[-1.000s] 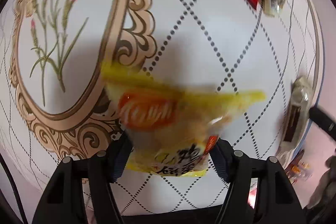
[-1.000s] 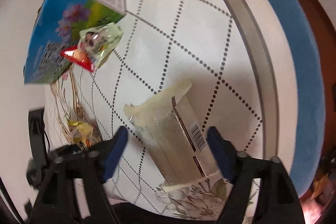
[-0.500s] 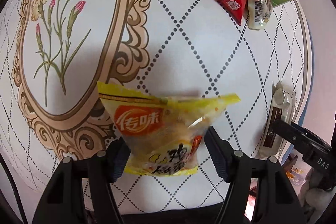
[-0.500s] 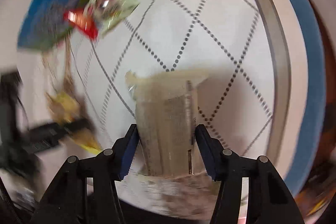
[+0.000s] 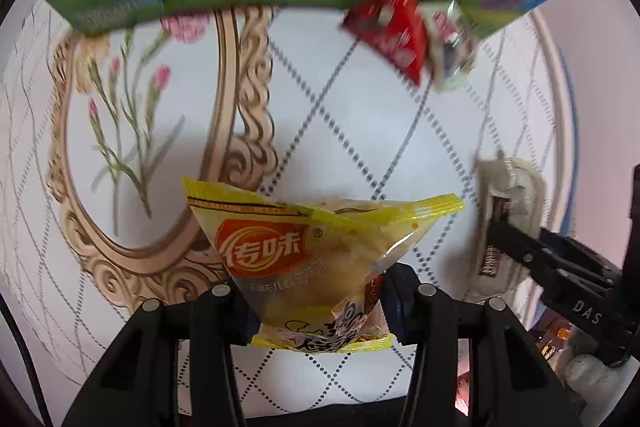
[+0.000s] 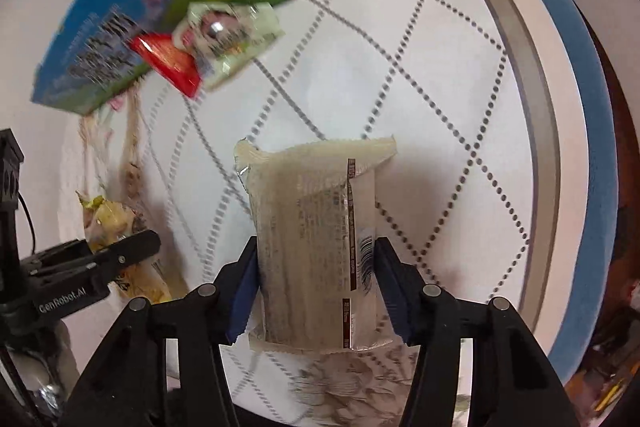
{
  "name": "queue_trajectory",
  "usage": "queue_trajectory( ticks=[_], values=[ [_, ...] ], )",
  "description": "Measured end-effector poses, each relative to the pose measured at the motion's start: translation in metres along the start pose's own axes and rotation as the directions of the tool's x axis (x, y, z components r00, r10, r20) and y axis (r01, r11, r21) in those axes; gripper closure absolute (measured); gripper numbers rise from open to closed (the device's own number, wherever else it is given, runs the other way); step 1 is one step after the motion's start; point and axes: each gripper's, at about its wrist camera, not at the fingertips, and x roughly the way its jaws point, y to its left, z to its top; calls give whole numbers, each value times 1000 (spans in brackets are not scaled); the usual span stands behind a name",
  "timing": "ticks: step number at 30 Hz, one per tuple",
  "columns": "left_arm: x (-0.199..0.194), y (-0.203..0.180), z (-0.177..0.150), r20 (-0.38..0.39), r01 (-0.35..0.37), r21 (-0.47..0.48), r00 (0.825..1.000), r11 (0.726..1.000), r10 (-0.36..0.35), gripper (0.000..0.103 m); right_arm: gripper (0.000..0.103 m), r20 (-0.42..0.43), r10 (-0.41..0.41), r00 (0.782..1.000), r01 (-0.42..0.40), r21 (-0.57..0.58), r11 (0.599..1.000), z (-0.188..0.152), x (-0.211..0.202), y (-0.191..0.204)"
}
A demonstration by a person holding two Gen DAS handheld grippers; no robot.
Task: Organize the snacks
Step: 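Carry both packets into the box and open both tools to release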
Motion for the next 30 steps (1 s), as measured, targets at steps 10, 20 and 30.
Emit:
queue_trajectory(
  ticks=[10, 20, 30],
  values=[
    [-130, -3, 59, 180, 115, 49, 976, 992, -123, 58, 45, 172, 204, 964, -194, -75, 978, 48, -93, 71],
    [-141, 64, 169, 247, -66, 12, 967, 998, 61, 58, 45, 302, 97, 948, -61, -129, 990, 186, -128, 119],
    [-69, 118, 252, 73, -187, -55, 979, 981, 191, 56, 45, 213, -114, 970, 141, -116, 983, 274, -64, 129]
  ],
)
